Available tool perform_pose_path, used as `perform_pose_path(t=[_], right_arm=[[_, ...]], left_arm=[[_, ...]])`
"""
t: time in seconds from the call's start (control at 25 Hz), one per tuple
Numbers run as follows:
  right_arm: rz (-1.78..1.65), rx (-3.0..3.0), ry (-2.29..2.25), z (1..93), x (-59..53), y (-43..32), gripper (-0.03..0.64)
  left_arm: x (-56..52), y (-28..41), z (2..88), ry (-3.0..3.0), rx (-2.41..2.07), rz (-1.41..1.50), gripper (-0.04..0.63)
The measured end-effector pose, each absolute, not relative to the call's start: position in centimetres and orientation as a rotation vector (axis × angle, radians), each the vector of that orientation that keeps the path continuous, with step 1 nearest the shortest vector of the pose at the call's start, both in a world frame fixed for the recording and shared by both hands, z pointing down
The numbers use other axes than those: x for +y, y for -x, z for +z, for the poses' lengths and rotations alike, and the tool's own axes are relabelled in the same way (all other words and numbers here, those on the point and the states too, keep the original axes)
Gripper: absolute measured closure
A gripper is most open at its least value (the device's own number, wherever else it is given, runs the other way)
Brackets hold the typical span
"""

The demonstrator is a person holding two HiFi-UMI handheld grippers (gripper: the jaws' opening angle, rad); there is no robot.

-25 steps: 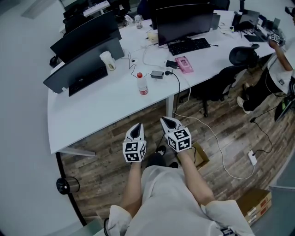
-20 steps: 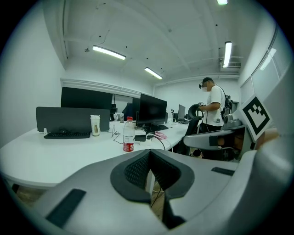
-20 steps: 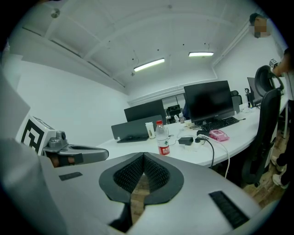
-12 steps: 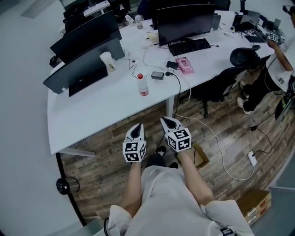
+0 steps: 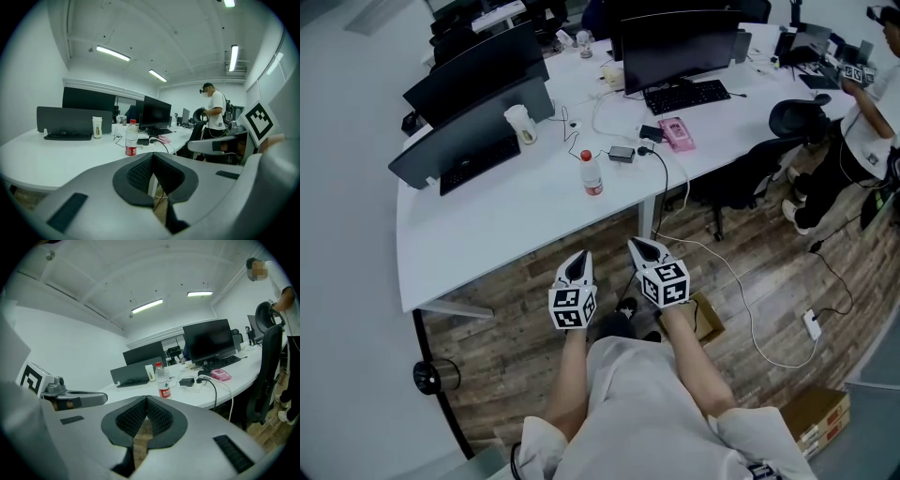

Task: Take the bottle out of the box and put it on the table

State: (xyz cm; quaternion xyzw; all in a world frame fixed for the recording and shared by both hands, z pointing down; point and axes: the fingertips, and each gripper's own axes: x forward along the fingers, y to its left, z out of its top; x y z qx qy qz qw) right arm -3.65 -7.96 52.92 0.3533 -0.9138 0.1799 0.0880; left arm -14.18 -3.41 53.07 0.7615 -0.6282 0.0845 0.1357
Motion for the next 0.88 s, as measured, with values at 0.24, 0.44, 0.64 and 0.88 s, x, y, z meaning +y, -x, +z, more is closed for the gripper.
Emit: perform_pose_path(t=[0.24, 0.44, 0.64, 0.88], right_arm=[[0.542, -2.723, -1.047, 52.79, -7.85, 3.65, 0.577], [0.538, -2.719, -1.048, 52.93, -7.80, 3.61, 0.577], [0.536, -2.714, -1.052, 52.92, -7.78, 3.54, 0.577], [0.521, -2.716, -1.038, 52.86, -7.64, 3.72, 0.577]], left_arm=[[-3.36, 14.21, 52.83, -2.200, -1.827, 0.243, 0.583], [-3.31, 14.20, 52.89, -2.201, -1.831, 0.243, 0.583], [-3.37, 14.28, 52.72, -2.198, -1.838, 0.236, 0.583], [-3.34, 14.27, 52.56, -2.192, -1.845, 0.232, 0.583]])
